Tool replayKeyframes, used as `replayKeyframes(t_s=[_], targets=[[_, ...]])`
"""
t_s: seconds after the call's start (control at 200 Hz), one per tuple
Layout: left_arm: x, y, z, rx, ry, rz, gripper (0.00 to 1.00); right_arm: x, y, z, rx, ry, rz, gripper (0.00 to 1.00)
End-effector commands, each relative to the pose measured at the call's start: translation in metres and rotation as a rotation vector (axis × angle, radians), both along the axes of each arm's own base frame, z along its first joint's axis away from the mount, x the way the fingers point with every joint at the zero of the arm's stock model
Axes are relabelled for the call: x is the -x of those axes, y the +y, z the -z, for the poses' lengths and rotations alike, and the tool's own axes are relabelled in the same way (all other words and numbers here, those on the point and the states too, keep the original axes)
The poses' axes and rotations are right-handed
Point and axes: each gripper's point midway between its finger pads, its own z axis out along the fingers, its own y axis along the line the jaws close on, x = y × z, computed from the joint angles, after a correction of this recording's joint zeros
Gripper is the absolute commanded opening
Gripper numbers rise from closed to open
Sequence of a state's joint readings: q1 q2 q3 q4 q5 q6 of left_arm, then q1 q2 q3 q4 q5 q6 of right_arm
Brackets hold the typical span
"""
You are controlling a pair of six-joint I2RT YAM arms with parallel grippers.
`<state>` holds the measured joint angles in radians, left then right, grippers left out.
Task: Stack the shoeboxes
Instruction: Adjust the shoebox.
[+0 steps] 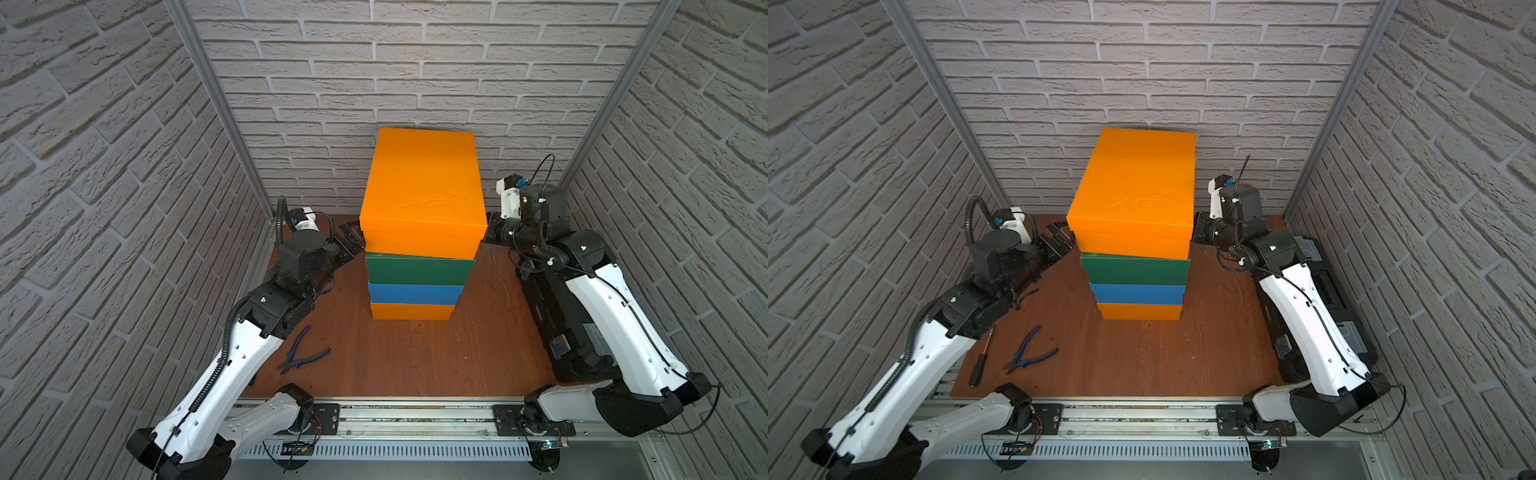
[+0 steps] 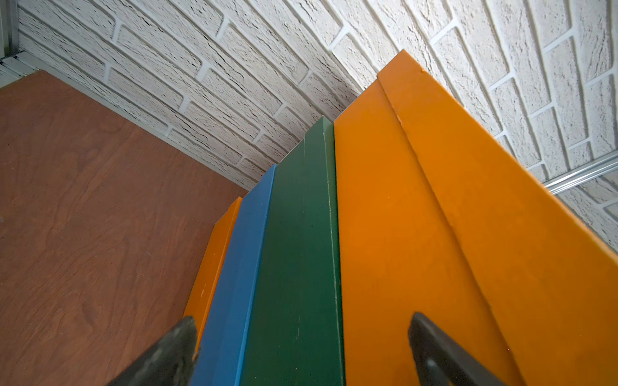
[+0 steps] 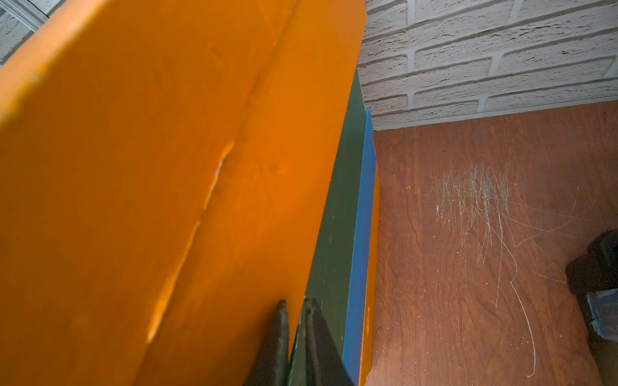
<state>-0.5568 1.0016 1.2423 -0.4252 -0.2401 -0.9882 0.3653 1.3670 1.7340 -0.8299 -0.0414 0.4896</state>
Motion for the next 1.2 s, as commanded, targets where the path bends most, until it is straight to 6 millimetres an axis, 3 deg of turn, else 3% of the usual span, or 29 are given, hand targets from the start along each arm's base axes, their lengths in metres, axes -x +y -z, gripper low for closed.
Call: replayKeyframes(t_s=[0.0, 0.695, 1.195], targets=[[0.007, -0.028, -0.001, 0.035, -0.017, 0.122, 0.98, -0.001, 0.023, -0.008, -0.054, -0.028, -0.089, 0.14], [0.017, -0.03, -0.007, 0.053, -0.036, 0.14, 0.98, 0.008, 0.014, -0.014, -0.063, -0.043, -0.076, 0.15], [0.031, 0.006, -0.018, -0.008, -0.079, 0.047, 0.98, 0.022, -0.005, -0.014, -0.059, -0.047, -0.043, 0.15]])
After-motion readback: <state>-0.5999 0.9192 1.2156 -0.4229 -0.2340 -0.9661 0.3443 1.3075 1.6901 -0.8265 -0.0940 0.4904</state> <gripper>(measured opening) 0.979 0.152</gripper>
